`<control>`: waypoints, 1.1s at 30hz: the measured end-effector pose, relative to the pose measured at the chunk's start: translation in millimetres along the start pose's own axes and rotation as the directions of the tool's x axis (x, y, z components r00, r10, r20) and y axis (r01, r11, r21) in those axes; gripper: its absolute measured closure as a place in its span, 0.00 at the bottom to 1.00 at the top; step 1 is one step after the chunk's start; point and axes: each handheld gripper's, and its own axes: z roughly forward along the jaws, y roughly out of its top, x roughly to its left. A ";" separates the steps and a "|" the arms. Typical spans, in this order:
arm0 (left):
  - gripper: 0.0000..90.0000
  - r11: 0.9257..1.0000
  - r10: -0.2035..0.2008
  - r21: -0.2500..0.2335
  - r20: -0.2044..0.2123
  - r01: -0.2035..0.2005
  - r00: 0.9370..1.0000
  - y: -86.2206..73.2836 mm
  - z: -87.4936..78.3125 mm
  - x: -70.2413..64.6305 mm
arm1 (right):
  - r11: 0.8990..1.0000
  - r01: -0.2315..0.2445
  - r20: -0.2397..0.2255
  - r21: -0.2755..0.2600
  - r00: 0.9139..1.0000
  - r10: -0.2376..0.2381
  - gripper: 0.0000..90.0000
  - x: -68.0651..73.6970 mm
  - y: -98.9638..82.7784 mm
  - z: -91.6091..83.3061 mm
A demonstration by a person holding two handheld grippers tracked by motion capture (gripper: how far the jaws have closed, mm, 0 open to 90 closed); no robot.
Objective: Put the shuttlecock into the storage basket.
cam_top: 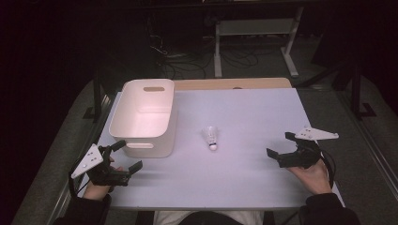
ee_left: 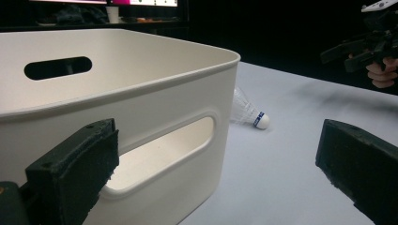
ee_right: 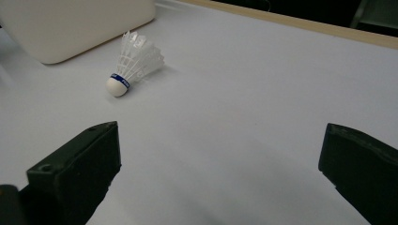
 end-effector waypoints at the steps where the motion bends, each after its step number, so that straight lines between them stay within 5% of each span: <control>1: 0.00 1.000 0.000 0.001 0.000 0.000 1.000 0.0 0.0 -0.1 | 1.000 0.000 0.000 0.002 1.000 0.000 0.00 0.1 0.4 0.0; 33: 0.00 1.000 0.001 0.006 -0.001 -0.001 1.000 -0.1 -0.1 -1.1 | 1.000 0.012 -0.030 0.026 0.999 -0.011 0.00 3.7 20.9 1.1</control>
